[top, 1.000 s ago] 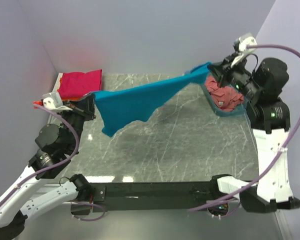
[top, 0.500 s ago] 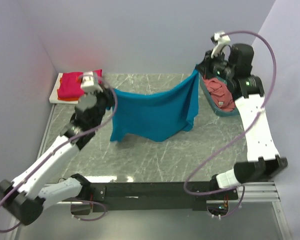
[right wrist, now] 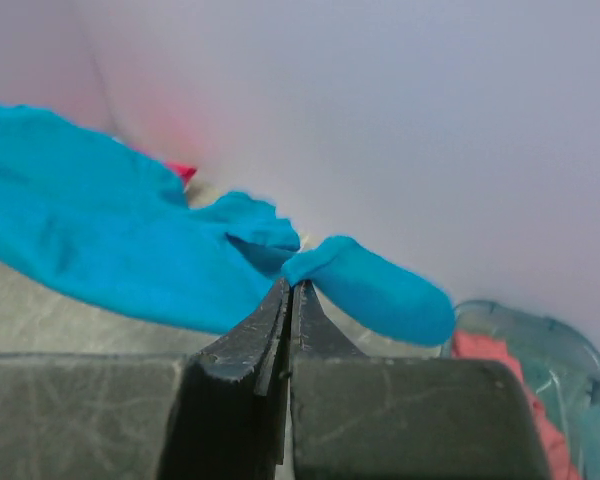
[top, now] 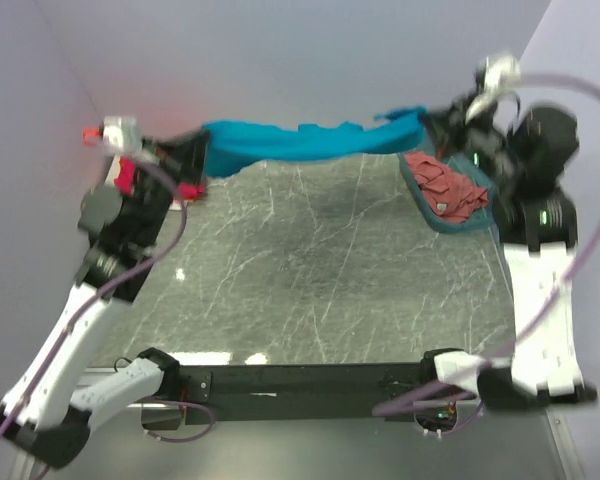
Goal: Fold and stack the t-shirts
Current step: Flatten the tshirt out
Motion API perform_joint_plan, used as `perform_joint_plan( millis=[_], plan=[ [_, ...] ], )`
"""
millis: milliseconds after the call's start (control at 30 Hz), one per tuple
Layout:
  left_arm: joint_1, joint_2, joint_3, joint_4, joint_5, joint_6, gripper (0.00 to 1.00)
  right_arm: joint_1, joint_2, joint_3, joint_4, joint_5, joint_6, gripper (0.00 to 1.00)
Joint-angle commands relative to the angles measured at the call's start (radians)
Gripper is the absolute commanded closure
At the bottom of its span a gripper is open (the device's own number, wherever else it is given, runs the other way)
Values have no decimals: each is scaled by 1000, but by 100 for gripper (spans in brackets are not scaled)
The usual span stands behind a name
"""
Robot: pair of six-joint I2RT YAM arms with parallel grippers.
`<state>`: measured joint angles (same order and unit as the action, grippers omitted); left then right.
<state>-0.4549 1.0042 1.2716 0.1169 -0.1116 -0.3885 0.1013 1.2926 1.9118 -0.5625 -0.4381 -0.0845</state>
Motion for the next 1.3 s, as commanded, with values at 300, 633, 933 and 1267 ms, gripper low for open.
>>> perform_joint_plan(
  millis=[300, 633, 933, 1267],
  plan=[
    [-17, -302, -710, -114, 625, -309, 61, -3, -461, -862, -426, -338, -708, 83],
    [-47, -461, -538, -591, 388, -213, 13, -5, -481, -904, -340, -321, -630, 29],
    [-45, -122, -640, -373, 357, -355, 40, 212, -139, -870, -237, -467, -454, 37],
    [-41, -116, -833, -165, 115, -518, 40, 485, 42, -875, 134, -184, -287, 36]
  ],
)
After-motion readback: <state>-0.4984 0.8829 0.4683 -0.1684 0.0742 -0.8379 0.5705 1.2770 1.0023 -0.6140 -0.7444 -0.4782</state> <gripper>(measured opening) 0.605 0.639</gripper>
